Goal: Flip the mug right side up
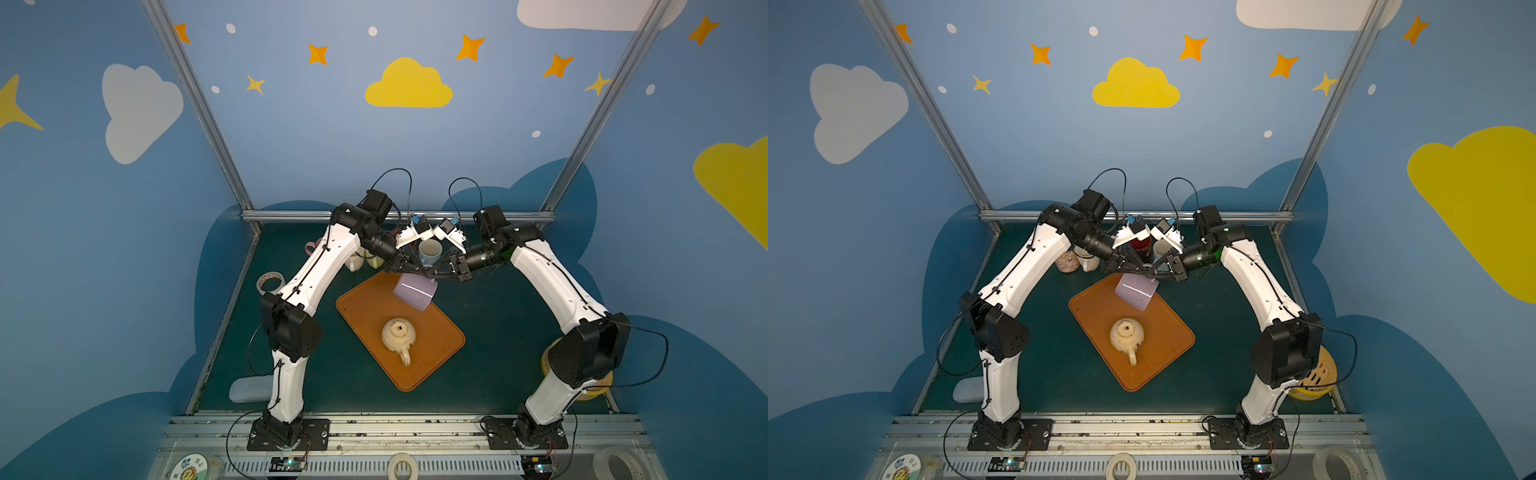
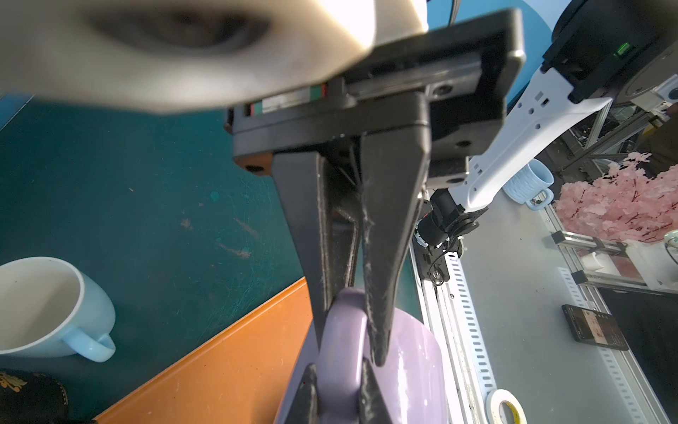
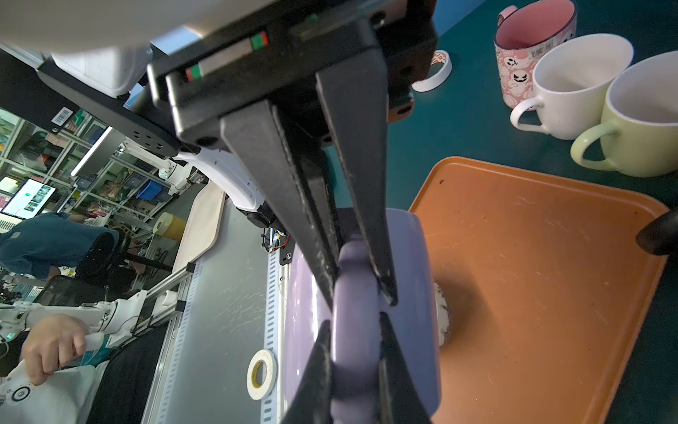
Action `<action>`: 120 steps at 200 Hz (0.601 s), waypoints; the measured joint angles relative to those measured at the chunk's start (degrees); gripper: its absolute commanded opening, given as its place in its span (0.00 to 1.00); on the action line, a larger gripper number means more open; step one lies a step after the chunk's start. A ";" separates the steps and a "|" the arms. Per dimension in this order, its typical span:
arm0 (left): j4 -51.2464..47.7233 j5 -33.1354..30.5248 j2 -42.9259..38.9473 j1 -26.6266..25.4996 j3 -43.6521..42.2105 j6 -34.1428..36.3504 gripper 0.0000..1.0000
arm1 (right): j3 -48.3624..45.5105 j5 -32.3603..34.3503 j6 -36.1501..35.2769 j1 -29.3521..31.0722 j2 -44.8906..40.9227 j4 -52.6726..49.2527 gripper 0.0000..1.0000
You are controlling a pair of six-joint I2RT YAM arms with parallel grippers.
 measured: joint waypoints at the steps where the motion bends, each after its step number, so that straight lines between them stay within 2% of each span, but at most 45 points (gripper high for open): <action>1: 0.04 -0.04 0.00 0.00 0.00 -0.04 0.04 | 0.00 0.00 0.02 0.00 0.00 0.02 0.00; 6: 0.15 -0.20 0.00 -0.02 0.00 -0.15 0.04 | -0.07 0.07 0.31 0.00 0.00 0.28 0.01; 13: 0.44 -0.55 0.00 -0.02 0.00 -0.37 0.04 | -0.28 0.24 0.74 0.00 0.00 0.83 0.15; 26: 1.36 -1.07 -0.04 -0.02 -0.46 -1.42 0.04 | -0.68 0.42 2.16 0.00 0.00 2.16 0.29; 48: 6.05 -2.69 -1.57 -0.26 -6.67 -4.28 0.04 | -1.33 0.66 4.17 -0.13 -0.13 6.21 0.42; 83: 16.24 -4.24 -4.68 -0.33 -20.31 -11.06 0.04 | -4.68 1.29 6.95 0.04 -2.56 11.87 0.50; 120: 27.52 -6.01 -9.88 0.83 -28.61 -17.81 0.04 | -6.49 4.76 10.86 -0.15 -4.52 15.23 0.54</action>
